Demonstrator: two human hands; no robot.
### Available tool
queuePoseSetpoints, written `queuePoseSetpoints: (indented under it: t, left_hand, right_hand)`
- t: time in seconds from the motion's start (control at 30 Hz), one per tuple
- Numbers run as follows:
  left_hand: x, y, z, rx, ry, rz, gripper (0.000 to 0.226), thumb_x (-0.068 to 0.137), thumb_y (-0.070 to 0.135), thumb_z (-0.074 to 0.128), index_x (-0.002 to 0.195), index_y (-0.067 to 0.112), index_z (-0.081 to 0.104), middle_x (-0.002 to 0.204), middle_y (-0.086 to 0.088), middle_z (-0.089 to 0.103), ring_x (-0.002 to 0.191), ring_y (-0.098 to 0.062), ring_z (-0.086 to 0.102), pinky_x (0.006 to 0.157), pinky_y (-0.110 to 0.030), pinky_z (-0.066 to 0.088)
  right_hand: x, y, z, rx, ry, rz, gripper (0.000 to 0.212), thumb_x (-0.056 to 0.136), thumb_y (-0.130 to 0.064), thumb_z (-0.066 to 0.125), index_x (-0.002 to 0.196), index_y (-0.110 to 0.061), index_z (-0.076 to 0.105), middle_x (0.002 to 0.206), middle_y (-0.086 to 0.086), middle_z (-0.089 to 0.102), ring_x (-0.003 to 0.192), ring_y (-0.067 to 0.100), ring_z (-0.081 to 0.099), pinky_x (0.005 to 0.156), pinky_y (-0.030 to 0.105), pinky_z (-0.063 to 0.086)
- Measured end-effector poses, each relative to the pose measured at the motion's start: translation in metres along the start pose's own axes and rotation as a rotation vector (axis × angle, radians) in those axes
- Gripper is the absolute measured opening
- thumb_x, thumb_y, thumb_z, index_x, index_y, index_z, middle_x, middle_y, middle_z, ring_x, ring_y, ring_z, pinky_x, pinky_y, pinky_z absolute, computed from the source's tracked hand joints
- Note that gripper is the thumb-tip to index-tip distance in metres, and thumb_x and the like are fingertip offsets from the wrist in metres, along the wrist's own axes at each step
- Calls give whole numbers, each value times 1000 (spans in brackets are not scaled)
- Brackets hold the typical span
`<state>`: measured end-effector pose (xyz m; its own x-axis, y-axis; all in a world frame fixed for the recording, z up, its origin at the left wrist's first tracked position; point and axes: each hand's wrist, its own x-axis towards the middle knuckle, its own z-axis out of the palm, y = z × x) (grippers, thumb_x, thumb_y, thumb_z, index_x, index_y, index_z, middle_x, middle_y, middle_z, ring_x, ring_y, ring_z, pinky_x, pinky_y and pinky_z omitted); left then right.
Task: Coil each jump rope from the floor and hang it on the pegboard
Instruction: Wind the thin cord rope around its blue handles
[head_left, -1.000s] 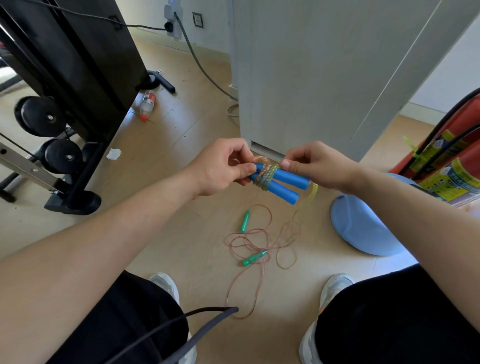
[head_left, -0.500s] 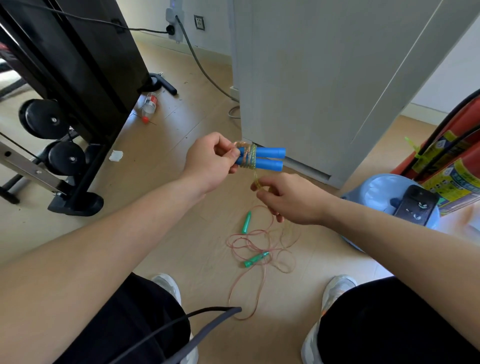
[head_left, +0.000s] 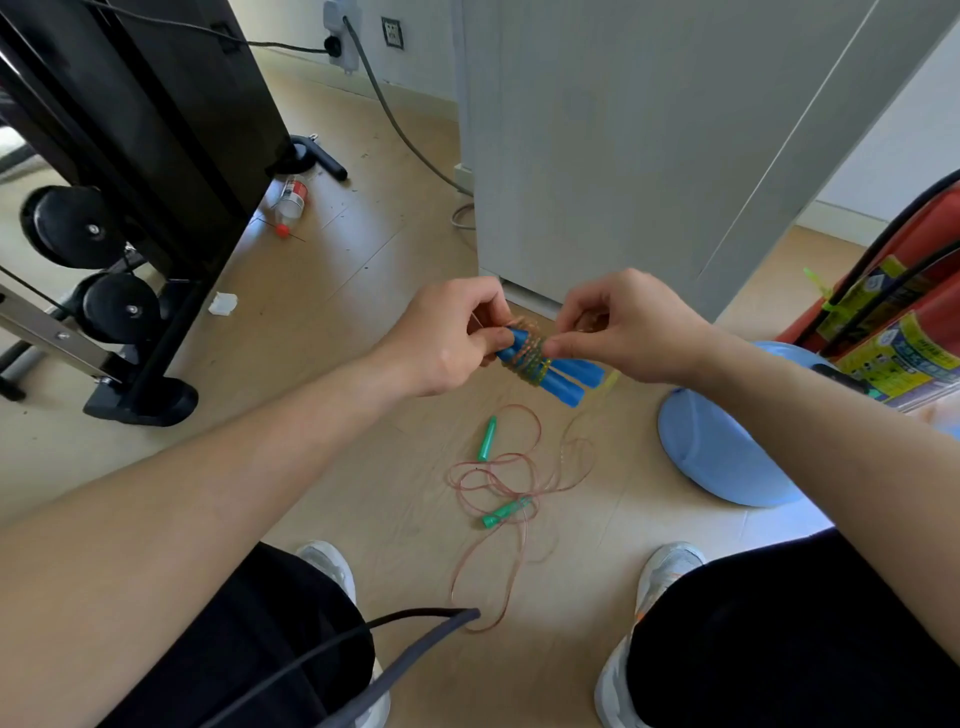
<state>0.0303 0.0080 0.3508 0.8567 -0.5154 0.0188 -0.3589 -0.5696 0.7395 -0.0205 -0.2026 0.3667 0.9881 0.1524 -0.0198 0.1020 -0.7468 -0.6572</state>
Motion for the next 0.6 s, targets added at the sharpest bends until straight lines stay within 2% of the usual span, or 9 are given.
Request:
queuePoseSetpoints:
  t: [0.07, 0.2, 0.3, 0.4, 0.47, 0.53, 0.6]
  left_hand:
    - [0, 0, -4, -54, -68, 0, 22, 90, 6, 70, 78, 19, 58, 78, -9, 70, 70, -24, 71, 71, -40, 61]
    - [-5, -1, -8, -199, -114, -22, 22, 92, 1, 65, 80, 17, 57, 86, -16, 67, 69, -21, 70, 67, -34, 61]
    - [-11, 0, 0, -267, -140, -86, 17, 94, -1, 62, 85, 12, 56, 92, -18, 63, 68, -24, 70, 63, -31, 61]
    - [-14, 3, 5, -364, -150, -214, 10, 93, -3, 60, 95, 5, 56, 92, -17, 64, 69, -26, 67, 62, -28, 60]
    - [-13, 5, 5, -417, -168, -254, 19, 91, 1, 66, 105, 7, 55, 91, -16, 64, 67, -21, 66, 64, -30, 60]
    - [-15, 5, 5, -383, -212, -223, 39, 84, 10, 76, 118, 12, 57, 91, -10, 62, 65, -15, 65, 69, -32, 61]
    - [-17, 7, 6, -319, -272, -177, 43, 77, 15, 84, 115, 13, 64, 90, -5, 63, 62, -7, 63, 67, -30, 60]
  right_hand:
    - [1, 4, -2, 79, -39, -17, 21, 75, -35, 84, 78, -20, 71, 65, 3, 64, 56, 6, 48, 60, 27, 40]
    - [4, 9, -1, 44, -190, -56, 5, 89, -40, 68, 90, -38, 72, 69, 2, 60, 63, 9, 45, 63, 29, 40]
    - [5, 9, 4, -70, -239, -71, 16, 94, -36, 65, 101, -27, 76, 78, 7, 68, 66, 12, 50, 67, 33, 46]
    - [4, 8, 6, -97, -250, -55, 21, 94, -37, 64, 102, -22, 76, 72, -2, 64, 62, 8, 47, 64, 27, 43]
    - [4, 8, 8, -84, -256, -46, 21, 95, -39, 62, 99, -24, 76, 65, -6, 56, 57, 7, 43, 58, 21, 37]
    - [3, 7, 10, -73, -265, -42, 21, 95, -40, 62, 99, -25, 76, 66, -6, 56, 56, 6, 43, 57, 20, 36]
    - [3, 6, 11, -81, -277, -38, 19, 94, -40, 63, 97, -26, 76, 64, -12, 58, 57, 3, 46, 57, 17, 36]
